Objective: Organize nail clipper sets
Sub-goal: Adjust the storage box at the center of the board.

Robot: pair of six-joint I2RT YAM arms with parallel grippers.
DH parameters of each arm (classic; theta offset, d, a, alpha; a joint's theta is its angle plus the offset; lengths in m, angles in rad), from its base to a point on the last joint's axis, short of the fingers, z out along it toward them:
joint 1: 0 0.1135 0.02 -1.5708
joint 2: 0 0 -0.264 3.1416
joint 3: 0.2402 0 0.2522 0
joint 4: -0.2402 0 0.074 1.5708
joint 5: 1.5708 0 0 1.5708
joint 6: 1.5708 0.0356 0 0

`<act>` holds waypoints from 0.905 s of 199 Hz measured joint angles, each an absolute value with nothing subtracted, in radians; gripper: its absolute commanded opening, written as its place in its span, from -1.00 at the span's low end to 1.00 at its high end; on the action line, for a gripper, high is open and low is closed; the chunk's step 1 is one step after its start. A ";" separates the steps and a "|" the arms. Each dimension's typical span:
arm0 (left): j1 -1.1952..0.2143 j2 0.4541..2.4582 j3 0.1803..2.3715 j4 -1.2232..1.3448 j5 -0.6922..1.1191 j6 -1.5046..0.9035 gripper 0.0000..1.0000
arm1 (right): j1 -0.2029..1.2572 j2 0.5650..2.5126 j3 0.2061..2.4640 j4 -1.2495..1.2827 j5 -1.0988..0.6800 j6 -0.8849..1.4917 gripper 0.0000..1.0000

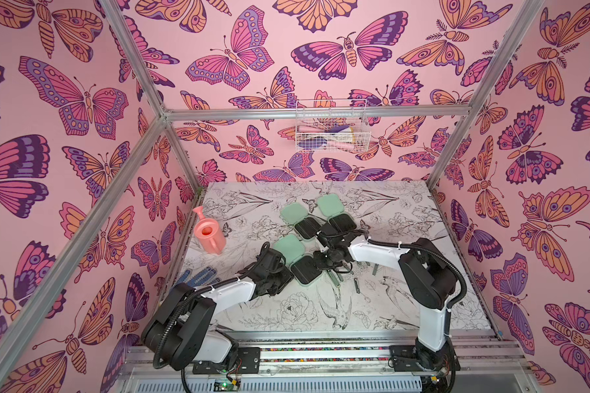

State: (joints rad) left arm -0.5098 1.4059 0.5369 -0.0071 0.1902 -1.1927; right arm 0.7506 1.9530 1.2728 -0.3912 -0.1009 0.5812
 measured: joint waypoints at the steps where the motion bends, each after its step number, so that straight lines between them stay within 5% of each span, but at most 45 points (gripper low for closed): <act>1: -0.509 1.406 0.537 -0.007 0.190 -1.192 -0.17 | 0.751 1.953 1.273 -0.391 -0.101 0.583 -0.52; 131: -0.502 1.409 0.552 -0.041 0.191 -1.155 -0.20 | 0.755 1.907 1.209 -0.337 -0.140 0.681 -0.62; 180: -0.502 1.436 0.569 -0.032 0.197 -1.145 -0.26 | 0.761 1.906 1.208 -0.335 -0.147 0.685 -0.41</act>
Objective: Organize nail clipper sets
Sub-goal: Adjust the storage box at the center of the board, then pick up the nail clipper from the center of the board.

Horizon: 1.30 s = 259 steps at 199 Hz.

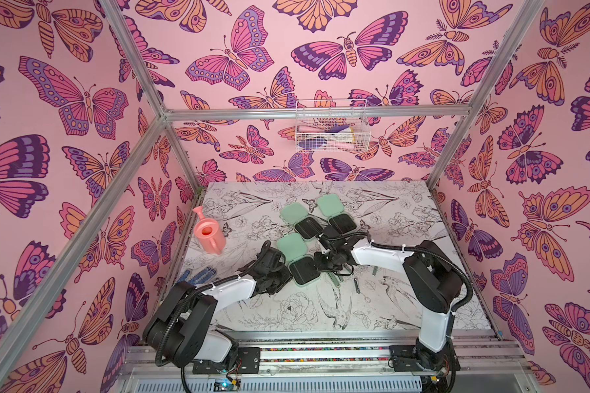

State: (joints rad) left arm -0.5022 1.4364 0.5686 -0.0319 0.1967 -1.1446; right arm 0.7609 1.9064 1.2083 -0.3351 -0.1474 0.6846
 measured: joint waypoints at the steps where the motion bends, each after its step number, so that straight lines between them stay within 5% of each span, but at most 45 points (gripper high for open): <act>1: -0.502 1.438 0.569 -0.030 0.198 -1.145 -0.26 | 0.761 1.906 1.208 -0.335 -0.147 0.685 -0.40; 67: -0.502 1.436 0.567 -0.020 0.202 -1.145 -0.29 | 0.761 1.851 1.207 -0.368 -0.135 0.662 -0.12; 142: -0.489 1.342 0.543 -0.035 0.191 -1.145 -0.25 | 0.761 1.704 1.191 -0.499 -0.016 0.541 -0.24; 259: -0.419 1.187 0.538 -0.126 0.176 -1.104 -0.23 | 0.766 1.753 1.129 -0.533 0.014 0.478 -0.22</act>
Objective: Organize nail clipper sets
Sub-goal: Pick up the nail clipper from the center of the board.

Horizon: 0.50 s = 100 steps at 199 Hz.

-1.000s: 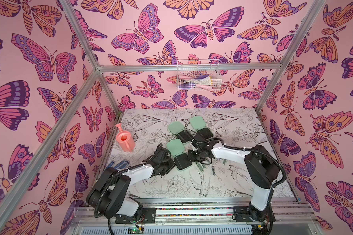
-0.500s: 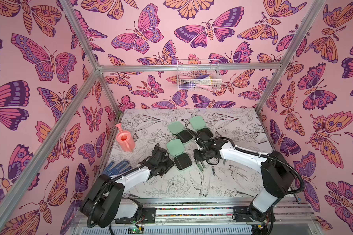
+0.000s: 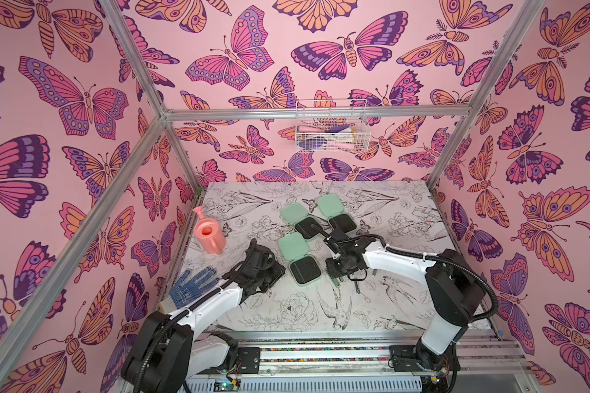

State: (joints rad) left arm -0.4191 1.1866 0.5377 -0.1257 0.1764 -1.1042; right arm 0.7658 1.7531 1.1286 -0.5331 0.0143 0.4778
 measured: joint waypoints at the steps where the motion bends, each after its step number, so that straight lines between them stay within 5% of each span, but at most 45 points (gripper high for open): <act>1: -0.418 1.185 0.538 -0.127 0.176 -1.104 -0.23 | 0.766 1.753 1.127 -0.533 0.014 0.478 -0.22; 100: -0.378 1.098 0.534 -0.229 0.164 -1.036 -0.22 | 0.783 1.755 1.079 -0.512 0.019 0.479 -0.17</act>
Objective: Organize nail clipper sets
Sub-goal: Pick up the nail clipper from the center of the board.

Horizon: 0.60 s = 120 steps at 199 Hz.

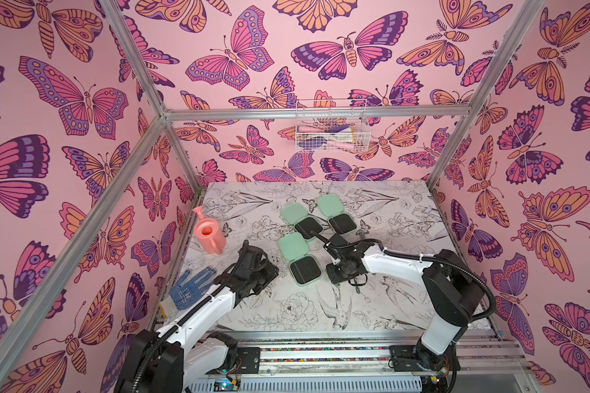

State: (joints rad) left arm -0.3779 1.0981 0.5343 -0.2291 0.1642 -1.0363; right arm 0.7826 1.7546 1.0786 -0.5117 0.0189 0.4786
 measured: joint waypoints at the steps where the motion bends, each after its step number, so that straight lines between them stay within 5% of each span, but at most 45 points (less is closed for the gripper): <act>1: -0.378 1.098 0.534 -0.229 0.164 -1.036 -0.22 | 0.783 1.755 1.079 -0.512 0.019 0.479 -0.17; 120: -0.364 1.098 0.538 -0.263 0.165 -1.007 -0.21 | 0.786 1.760 1.072 -0.498 0.027 0.479 -0.30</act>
State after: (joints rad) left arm -0.3645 1.0981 0.5385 -0.2634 0.1654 -1.0073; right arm 0.7864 1.7599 1.0718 -0.4976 0.0265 0.4786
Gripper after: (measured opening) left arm 0.395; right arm 0.355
